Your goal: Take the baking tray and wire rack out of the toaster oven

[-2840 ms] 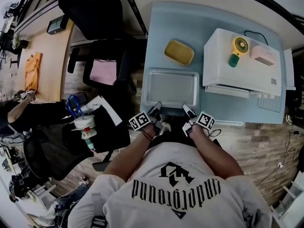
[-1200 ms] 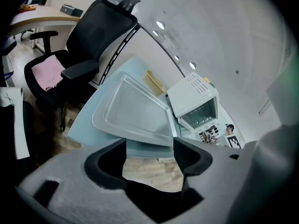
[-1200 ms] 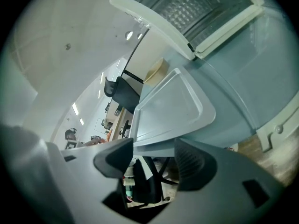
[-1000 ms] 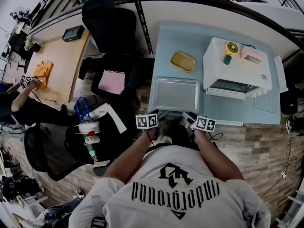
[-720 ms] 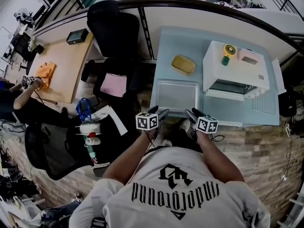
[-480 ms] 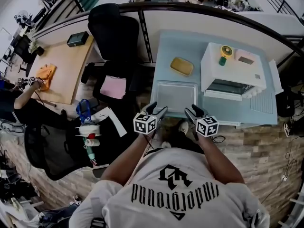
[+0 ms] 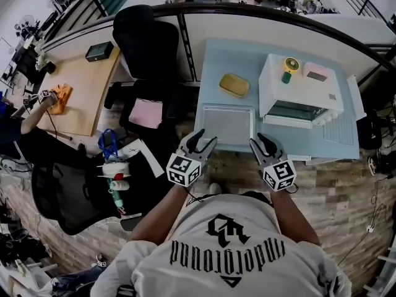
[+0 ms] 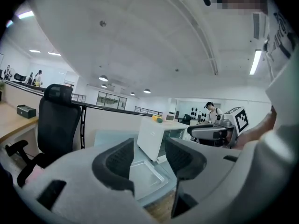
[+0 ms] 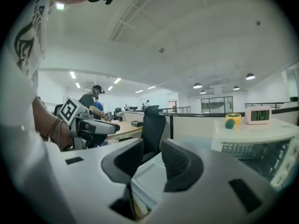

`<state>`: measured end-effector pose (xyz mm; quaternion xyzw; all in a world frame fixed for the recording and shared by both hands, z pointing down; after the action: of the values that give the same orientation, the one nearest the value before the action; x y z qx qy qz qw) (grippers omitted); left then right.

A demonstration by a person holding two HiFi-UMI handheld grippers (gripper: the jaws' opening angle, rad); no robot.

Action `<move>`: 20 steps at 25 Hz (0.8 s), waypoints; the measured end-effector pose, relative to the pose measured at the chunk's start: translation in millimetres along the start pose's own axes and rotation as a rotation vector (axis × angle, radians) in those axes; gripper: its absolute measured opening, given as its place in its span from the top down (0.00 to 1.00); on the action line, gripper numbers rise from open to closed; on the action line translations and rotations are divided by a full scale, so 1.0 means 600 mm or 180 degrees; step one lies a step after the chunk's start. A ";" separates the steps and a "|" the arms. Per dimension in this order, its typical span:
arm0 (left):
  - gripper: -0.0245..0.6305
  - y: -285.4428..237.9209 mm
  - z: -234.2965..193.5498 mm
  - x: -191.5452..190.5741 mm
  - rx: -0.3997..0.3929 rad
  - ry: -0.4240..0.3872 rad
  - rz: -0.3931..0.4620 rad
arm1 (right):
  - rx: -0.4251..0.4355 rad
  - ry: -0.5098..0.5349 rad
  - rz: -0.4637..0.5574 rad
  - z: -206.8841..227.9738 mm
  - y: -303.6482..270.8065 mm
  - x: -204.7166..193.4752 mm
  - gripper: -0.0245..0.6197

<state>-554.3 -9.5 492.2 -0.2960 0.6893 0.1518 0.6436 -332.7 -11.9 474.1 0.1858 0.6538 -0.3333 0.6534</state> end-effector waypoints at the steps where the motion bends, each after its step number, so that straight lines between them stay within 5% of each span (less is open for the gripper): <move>1: 0.64 0.006 0.006 0.011 0.0004 -0.0027 0.0044 | -0.0008 -0.0041 0.0077 0.002 0.010 0.014 0.77; 11: 0.78 0.040 0.098 0.091 0.0034 -0.0418 0.0284 | 0.0041 0.0485 0.0377 0.003 0.122 0.103 0.86; 20: 0.93 0.035 0.237 0.101 -0.0029 -0.0501 0.0368 | 0.0081 0.0606 0.0428 0.028 0.258 0.096 0.95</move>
<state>-453.2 77.9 411.5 -0.2458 0.6519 0.2146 0.6846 -219.9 75.2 388.9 0.2683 0.6947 -0.2779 0.6068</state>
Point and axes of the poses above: the fingertips, and each gripper's own axes: y backward along the fingers, z to its right, x out of its top, the point moved 5 cm from there along y, backward along the fingers, and after that the axes turned 3 degrees about -y, right-handed, at the moved point
